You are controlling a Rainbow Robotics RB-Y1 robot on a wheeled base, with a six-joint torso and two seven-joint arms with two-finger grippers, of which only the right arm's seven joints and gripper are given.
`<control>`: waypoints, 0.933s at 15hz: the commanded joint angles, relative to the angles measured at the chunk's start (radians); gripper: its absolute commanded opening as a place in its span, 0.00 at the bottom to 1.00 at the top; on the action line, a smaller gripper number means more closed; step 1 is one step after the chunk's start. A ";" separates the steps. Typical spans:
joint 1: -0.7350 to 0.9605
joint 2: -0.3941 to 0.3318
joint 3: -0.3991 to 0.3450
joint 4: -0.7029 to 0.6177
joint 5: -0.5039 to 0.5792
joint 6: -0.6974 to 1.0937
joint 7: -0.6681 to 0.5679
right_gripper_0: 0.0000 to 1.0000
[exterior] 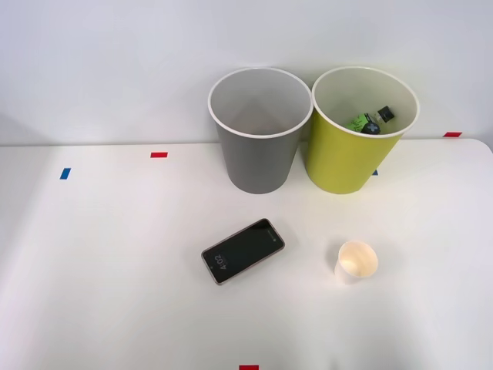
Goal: Put cans in the gray bin, plastic bottles in the light green bin
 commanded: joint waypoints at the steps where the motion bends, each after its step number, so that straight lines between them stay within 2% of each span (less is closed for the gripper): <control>1: 0.000 0.000 0.000 0.000 0.000 0.000 0.000 1.00; 14: 0.000 0.000 0.000 0.000 0.000 0.000 0.000 1.00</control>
